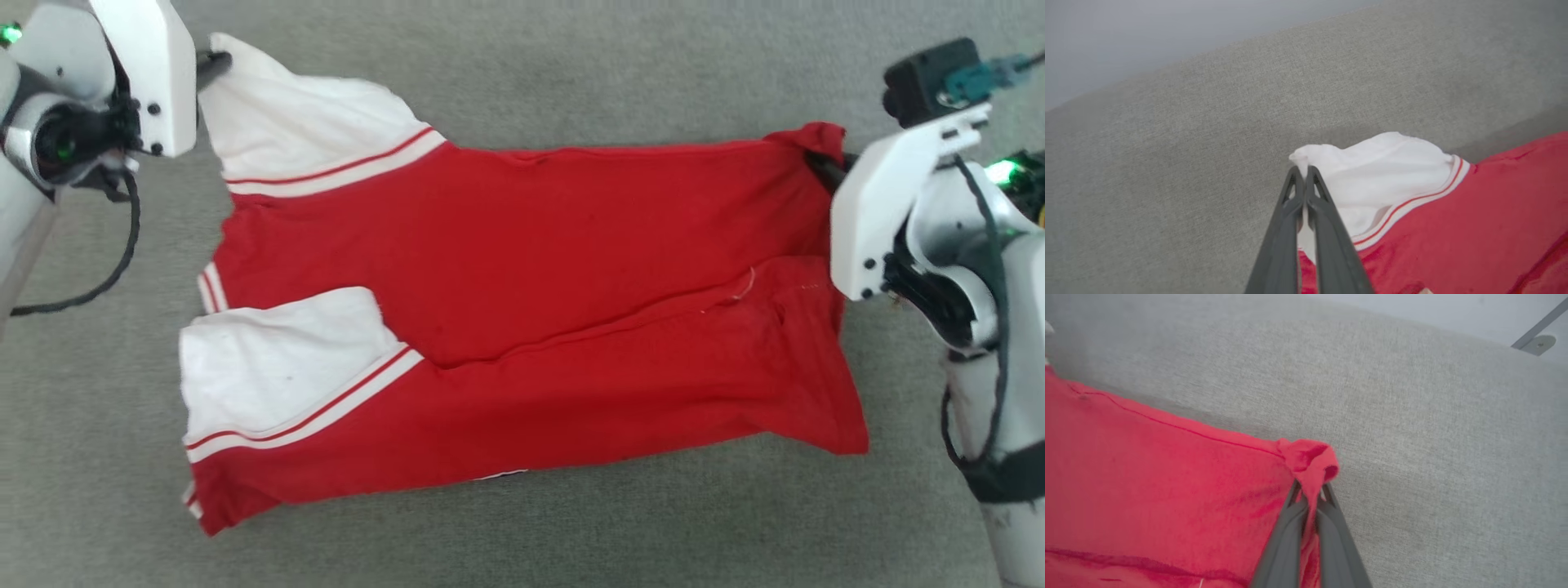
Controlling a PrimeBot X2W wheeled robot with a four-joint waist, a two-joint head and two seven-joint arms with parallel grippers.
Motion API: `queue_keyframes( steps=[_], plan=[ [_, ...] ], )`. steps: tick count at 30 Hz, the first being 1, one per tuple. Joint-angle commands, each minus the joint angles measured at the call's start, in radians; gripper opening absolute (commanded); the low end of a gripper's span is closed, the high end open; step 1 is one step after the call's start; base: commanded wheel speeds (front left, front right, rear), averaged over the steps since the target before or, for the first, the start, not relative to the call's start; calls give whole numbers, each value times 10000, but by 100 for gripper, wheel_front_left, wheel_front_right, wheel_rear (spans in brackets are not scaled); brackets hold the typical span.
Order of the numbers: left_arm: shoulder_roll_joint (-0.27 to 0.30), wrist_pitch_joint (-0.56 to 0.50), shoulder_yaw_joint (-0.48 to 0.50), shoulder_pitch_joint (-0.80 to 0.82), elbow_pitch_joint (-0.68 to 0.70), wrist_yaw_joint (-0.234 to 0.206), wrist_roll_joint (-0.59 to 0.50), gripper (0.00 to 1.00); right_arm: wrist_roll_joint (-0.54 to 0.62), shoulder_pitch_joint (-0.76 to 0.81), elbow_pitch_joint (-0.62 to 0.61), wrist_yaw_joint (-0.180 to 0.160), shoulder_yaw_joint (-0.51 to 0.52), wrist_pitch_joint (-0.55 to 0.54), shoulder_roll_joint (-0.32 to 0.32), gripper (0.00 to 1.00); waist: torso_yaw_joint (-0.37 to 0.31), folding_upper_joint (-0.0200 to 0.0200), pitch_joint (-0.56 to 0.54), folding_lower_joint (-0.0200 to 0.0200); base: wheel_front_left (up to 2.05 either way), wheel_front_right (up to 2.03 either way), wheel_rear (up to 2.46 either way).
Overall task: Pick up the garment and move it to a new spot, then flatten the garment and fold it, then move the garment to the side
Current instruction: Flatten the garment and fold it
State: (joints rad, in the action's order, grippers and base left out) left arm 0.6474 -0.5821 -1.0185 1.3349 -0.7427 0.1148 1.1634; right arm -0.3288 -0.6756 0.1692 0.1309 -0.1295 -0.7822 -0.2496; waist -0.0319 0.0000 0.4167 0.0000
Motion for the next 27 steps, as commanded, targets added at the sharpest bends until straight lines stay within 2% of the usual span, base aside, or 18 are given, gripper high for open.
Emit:
queue_keyframes(
  steps=[1,5,8,9,13,20,24,27],
  plan=[
    [141,-65,10,-251,318,48,92,0,39,346,-301,-3,121,164,-123,0,318,0,-364,0,0,0,0],
    [530,-130,10,-690,1292,-173,215,0,93,968,-977,-3,347,372,-309,0,484,0,-670,0,0,0,0],
    [971,-256,22,-1115,2296,-589,365,0,-13,1485,-1483,-3,509,353,-394,0,596,0,-868,0,0,0,0],
    [971,-256,22,-1115,2296,-589,365,0,-13,1485,-1483,-3,509,353,-394,0,596,0,-868,0,0,0,0],
    [1786,-553,13,-1799,4109,-1431,593,0,-171,2207,-2292,-3,607,175,-615,0,689,0,-1079,0,0,0,0],
    [3289,-1030,-65,-3214,7527,-3216,1102,0,-644,3424,-3558,-3,567,-383,-1069,0,744,0,-1243,0,0,0,0],
    [3883,-1159,-260,-4161,9065,-4123,1485,0,-904,4034,-3871,-3,475,-659,-1320,0,752,0,-1239,0,0,0,0],
    [4042,-1026,-439,-4819,9731,-4553,1770,0,-1116,4430,-3836,-3,360,-803,-1405,0,739,0,-1212,0,0,0,0]
  ],
)
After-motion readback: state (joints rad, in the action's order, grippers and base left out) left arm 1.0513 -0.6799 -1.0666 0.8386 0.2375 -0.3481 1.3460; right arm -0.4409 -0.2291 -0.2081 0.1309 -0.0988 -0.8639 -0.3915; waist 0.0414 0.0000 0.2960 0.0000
